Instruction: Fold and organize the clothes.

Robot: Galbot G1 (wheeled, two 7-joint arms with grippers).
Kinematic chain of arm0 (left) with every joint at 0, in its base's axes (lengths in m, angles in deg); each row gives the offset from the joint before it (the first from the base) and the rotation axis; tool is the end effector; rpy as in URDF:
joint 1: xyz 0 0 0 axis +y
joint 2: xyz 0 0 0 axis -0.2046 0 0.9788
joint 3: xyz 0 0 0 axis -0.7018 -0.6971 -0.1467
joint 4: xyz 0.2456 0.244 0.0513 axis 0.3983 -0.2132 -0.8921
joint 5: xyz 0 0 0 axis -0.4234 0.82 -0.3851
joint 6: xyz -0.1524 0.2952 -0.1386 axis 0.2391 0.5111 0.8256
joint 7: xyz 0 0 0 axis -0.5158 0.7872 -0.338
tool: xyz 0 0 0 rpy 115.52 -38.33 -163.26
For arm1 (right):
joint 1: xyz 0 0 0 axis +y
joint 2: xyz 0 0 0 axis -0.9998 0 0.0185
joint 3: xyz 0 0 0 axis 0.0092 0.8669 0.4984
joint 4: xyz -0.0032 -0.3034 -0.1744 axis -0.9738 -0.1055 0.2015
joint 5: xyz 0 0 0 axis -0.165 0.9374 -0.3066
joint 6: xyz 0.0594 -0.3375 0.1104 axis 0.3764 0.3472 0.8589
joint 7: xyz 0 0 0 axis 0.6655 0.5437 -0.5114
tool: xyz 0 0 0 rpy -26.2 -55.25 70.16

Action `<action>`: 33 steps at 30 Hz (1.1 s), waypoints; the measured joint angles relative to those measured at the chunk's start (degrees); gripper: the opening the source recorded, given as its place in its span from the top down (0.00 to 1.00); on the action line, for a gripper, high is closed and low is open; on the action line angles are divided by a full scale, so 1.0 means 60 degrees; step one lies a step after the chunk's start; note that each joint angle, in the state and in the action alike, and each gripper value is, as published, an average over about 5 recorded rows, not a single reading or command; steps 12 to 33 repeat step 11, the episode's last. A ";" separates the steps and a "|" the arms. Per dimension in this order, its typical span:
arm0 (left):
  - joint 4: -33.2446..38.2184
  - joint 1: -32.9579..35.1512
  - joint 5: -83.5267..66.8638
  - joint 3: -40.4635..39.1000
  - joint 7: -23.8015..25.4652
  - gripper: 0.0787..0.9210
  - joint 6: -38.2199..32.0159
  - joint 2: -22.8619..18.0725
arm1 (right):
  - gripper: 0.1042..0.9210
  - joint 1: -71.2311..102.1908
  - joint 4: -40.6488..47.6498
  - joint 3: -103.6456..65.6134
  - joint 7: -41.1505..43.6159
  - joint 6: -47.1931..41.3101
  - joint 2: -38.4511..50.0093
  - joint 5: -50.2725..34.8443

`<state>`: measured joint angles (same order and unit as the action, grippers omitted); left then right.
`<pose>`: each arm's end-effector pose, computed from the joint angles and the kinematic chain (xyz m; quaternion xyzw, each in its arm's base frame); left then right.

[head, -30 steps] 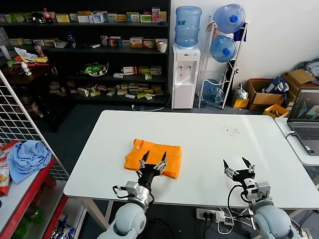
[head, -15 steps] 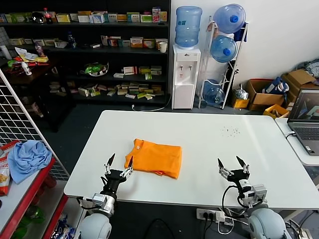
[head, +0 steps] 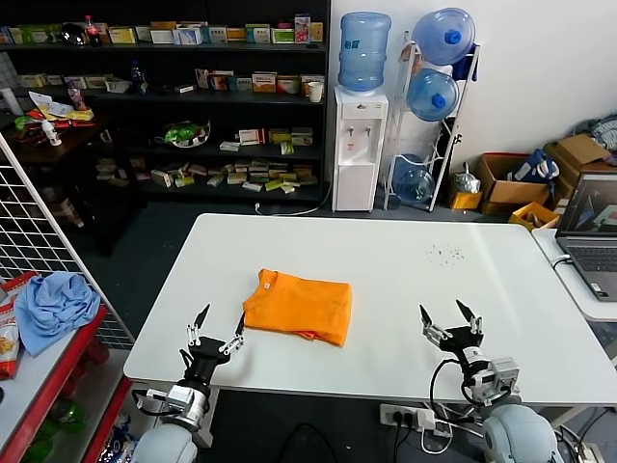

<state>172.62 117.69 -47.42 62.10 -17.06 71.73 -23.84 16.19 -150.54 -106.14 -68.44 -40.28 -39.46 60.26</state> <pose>0.2512 0.0485 -0.4046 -0.0870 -0.9919 -0.0925 0.0065 0.2616 -0.1202 -0.3436 0.0585 -0.9926 0.0342 0.1009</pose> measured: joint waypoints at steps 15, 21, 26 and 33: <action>0.0396 0.0236 0.0380 0.0520 0.0311 0.12 0.0558 -0.0099 | 0.12 0.0110 -0.0083 -0.0253 0.0186 -0.0207 -0.0422 0.0477; 0.0396 0.0236 0.0380 0.0520 0.0311 0.12 0.0558 -0.0099 | 0.12 0.0110 -0.0083 -0.0253 0.0186 -0.0207 -0.0422 0.0477; 0.0396 0.0236 0.0380 0.0520 0.0311 0.12 0.0558 -0.0099 | 0.12 0.0110 -0.0083 -0.0253 0.0186 -0.0207 -0.0422 0.0477; 0.0396 0.0236 0.0380 0.0520 0.0311 0.12 0.0558 -0.0099 | 0.12 0.0110 -0.0083 -0.0253 0.0186 -0.0207 -0.0422 0.0477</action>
